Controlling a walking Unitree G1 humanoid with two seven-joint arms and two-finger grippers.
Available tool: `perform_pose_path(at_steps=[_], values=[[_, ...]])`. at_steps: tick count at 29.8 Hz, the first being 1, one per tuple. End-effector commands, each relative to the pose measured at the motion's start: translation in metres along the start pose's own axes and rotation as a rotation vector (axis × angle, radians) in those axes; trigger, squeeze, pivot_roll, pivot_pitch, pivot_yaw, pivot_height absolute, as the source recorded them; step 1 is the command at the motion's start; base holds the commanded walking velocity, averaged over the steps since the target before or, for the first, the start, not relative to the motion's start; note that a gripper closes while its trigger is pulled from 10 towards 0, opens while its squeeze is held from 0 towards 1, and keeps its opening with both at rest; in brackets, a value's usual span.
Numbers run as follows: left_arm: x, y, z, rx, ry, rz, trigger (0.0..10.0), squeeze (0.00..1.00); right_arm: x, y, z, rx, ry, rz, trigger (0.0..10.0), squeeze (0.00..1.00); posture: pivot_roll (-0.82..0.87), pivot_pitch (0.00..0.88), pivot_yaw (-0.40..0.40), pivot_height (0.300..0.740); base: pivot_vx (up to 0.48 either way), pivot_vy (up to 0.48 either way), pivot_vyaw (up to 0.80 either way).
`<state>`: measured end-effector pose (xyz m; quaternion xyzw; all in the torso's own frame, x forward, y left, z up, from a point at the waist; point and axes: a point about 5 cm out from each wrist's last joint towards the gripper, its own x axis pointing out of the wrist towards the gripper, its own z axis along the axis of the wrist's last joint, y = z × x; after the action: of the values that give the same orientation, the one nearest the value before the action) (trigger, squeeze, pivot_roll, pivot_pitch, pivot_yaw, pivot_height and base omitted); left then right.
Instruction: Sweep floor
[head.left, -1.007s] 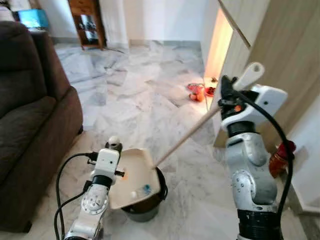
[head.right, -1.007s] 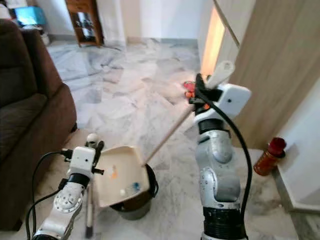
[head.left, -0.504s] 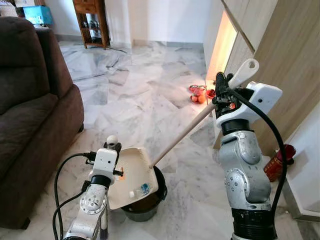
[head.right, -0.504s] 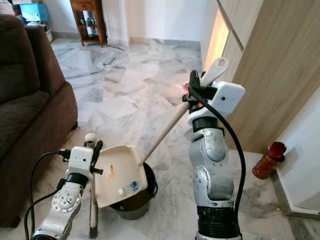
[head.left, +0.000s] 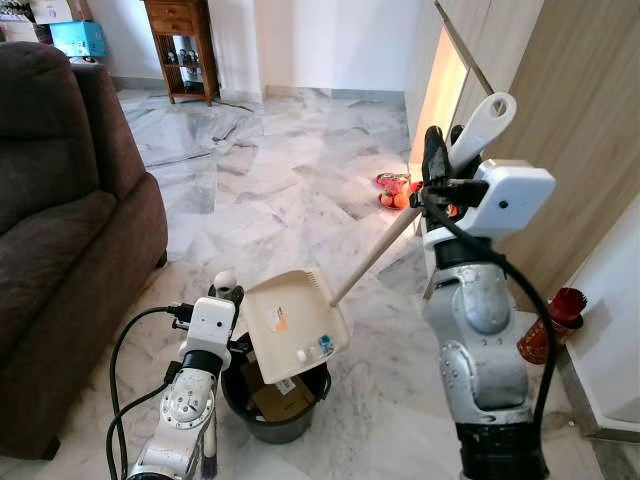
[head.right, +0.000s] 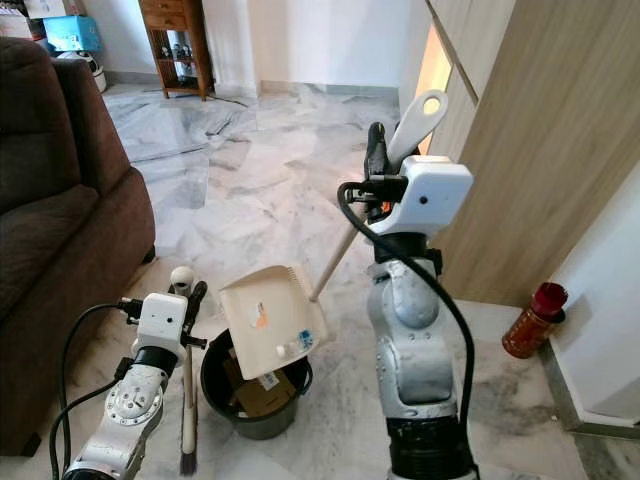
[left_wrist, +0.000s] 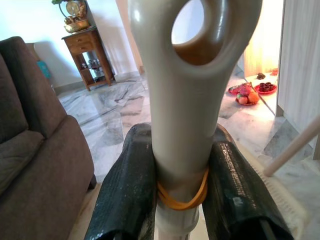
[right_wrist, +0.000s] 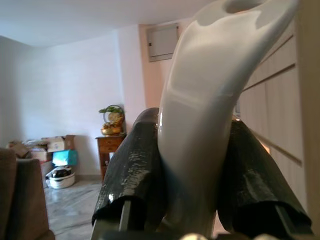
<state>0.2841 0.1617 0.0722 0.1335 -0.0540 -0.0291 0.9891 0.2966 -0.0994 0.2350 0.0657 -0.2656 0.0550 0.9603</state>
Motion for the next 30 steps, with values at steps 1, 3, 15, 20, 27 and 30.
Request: perform_pose_path(at_steps=[1,3,15,20,27,30], values=[[0.002,0.001,0.008,0.014,-0.042,-0.005,10.0,0.00,0.002,0.015,0.017,0.026,-0.103,0.056,10.0,0.00,0.10,0.000,-0.005,0.740,0.000,0.000,0.00],[0.003,0.001,0.008,0.014,-0.042,-0.005,10.0,0.00,0.001,0.017,0.017,0.028,-0.104,0.063,10.0,0.00,0.10,0.000,-0.005,0.740,0.000,0.000,0.00],[0.003,0.001,0.008,0.013,-0.043,-0.006,10.0,0.00,-0.016,0.064,0.017,0.056,-0.148,0.255,10.0,0.00,0.11,0.000,-0.006,0.740,0.000,0.000,0.00],[0.002,0.000,0.008,0.011,-0.044,-0.008,10.0,0.00,-0.020,0.076,0.021,0.036,-0.186,0.316,10.0,0.00,0.10,0.000,-0.006,0.740,0.000,0.000,0.00],[0.002,-0.001,0.008,0.015,-0.044,-0.015,10.0,0.00,-0.027,0.087,0.023,0.000,-0.227,0.371,10.0,0.00,0.11,0.000,-0.006,0.740,0.000,0.000,0.00],[0.001,0.000,0.008,0.016,-0.043,-0.014,10.0,0.00,-0.030,0.091,0.024,-0.014,-0.243,0.394,10.0,0.00,0.11,0.000,-0.006,0.740,0.000,0.000,0.00]])
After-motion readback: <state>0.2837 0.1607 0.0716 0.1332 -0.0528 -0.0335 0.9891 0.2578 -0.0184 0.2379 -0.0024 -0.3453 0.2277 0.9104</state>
